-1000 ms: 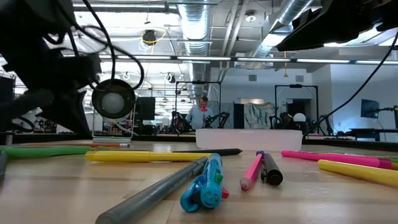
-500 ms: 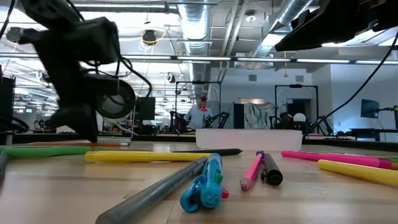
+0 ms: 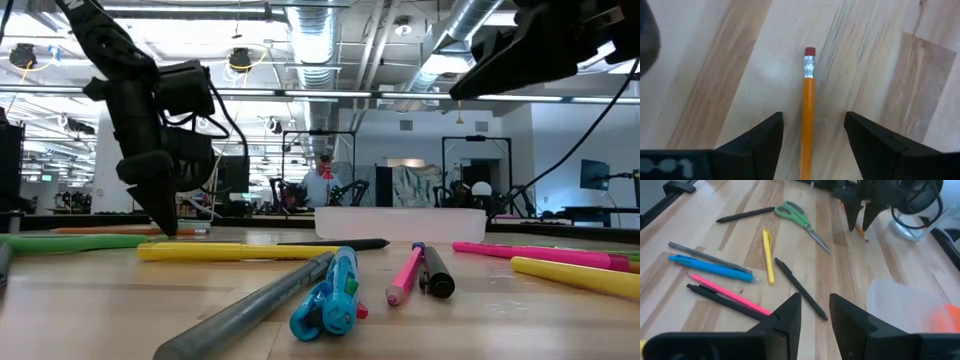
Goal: Pick & place school supplies into a supply box
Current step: Put the orange pencil into the supply box
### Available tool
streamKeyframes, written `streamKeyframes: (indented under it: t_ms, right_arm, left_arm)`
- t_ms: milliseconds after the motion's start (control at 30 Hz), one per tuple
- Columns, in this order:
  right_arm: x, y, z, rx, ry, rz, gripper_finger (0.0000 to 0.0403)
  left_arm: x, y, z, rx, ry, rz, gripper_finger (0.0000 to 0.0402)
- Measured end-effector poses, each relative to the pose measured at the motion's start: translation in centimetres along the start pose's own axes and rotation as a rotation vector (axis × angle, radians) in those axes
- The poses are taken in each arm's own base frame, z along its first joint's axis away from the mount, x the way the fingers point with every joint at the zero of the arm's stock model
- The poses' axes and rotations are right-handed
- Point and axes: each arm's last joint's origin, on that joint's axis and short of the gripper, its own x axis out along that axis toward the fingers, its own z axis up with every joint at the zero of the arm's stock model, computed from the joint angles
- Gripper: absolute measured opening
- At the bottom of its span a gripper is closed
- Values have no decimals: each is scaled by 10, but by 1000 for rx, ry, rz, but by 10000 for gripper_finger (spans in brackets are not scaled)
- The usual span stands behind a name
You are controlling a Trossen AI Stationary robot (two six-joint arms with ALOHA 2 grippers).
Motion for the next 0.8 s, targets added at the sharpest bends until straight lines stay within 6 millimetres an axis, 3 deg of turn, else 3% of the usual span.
streamKeyframes:
  t_ms: [367,800]
  right_arm:
    - [0,0,-1,7,6,1,98]
    - [0,0,-1,6,5,1,98]
  left_arm:
    - [1,-15,-3,60,15,-23,208]
    - [-1,-57,-13,75,20,-64,208]
